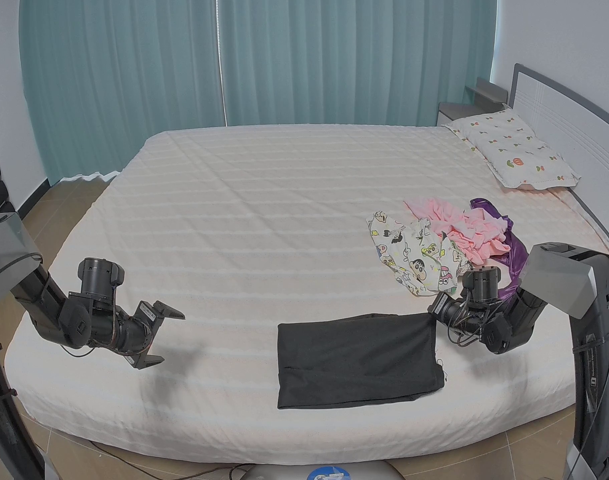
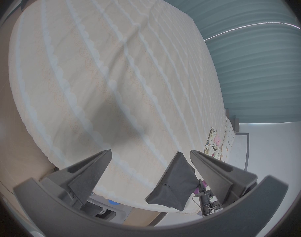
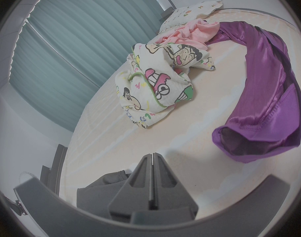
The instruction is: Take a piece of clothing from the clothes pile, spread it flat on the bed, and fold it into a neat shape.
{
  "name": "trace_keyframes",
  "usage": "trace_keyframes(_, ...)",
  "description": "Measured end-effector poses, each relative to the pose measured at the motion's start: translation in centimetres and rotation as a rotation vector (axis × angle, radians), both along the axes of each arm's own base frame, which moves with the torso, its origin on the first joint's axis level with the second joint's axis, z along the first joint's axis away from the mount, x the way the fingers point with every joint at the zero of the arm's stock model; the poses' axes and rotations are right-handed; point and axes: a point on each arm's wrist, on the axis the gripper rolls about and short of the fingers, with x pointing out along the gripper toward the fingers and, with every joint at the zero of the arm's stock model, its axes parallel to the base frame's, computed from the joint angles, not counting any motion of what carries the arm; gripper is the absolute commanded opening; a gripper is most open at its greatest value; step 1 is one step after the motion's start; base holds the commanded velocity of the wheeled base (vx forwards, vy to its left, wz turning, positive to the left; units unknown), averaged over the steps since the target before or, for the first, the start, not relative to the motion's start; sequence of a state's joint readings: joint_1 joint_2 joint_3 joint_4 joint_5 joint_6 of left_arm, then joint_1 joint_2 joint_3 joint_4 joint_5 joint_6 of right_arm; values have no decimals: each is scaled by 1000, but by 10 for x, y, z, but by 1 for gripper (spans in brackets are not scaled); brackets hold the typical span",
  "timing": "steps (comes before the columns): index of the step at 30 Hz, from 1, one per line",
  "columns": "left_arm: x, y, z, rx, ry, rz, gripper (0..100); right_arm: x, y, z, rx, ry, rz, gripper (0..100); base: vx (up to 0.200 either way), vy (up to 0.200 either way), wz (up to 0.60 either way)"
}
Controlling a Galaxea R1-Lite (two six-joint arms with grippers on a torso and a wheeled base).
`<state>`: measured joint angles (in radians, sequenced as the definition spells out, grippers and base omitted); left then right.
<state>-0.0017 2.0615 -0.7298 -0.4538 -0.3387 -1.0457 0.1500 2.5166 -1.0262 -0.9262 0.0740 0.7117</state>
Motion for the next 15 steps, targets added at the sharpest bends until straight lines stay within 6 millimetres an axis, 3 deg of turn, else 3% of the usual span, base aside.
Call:
trace_keyframes(14,0,0,0,0,0,0,100,0,-3,-2,-18,27,-26,0,0,0,0)
trace_keyframes(15,0,0,0,0,0,0,100,0,-3,-2,-18,26,-26,100,0,0,0)
